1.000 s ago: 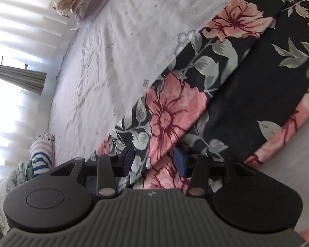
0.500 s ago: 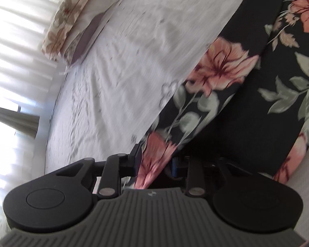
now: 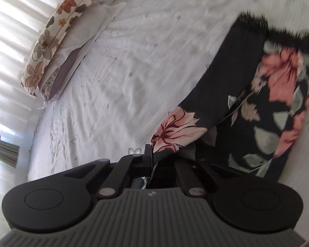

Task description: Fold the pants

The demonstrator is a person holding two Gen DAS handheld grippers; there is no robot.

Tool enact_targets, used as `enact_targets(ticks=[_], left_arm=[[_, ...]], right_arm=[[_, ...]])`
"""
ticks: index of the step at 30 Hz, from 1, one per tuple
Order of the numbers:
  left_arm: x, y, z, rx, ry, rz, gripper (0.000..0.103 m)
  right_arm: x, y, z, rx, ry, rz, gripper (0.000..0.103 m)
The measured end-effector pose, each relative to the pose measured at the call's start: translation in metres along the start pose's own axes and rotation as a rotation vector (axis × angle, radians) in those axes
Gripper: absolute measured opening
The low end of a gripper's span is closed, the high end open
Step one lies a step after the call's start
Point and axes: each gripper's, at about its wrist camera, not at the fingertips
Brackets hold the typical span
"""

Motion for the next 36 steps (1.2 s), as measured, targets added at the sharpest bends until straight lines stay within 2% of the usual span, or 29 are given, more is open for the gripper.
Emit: enact_targets(ticks=[5,10,15,20,28,36], left_arm=[[0.019,-0.006,-0.001,-0.018,-0.015,-0.003,0.002],[0.049,-0.014,0.008,-0.019,-0.053,-0.002,0.003],[0.081,-0.032,0.021,-0.037,-0.074,-0.001,0.003],[0.109,-0.064,0.045,-0.066,-0.075,0.023,0.003],[0.121,-0.114,0.101,-0.031,-0.037,0.11,0.003],[0.134,-0.14,0.098,-0.145,0.021,0.079,0.003]], right_arm=[[0.05,0.002,0.012,0.175,-0.062,-0.055,0.003],[0.114,0.007,-0.002,0.23,-0.069,-0.061,0.003],[0.184,-0.001,-0.033,0.245,-0.04,-0.055,0.003],[0.242,-0.02,-0.082,0.239,-0.032,-0.032,0.003],[0.282,-0.063,-0.164,0.138,-0.059,0.031,0.003],[0.307,-0.093,-0.199,0.151,-0.097,0.017,0.003]])
Point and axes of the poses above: each gripper's, at about its wrist camera, not at the fingertips, and x roughly against the way its jaws point, z to its left, y to its top, and after that the axes turned 2 degrees about -z, right-handed
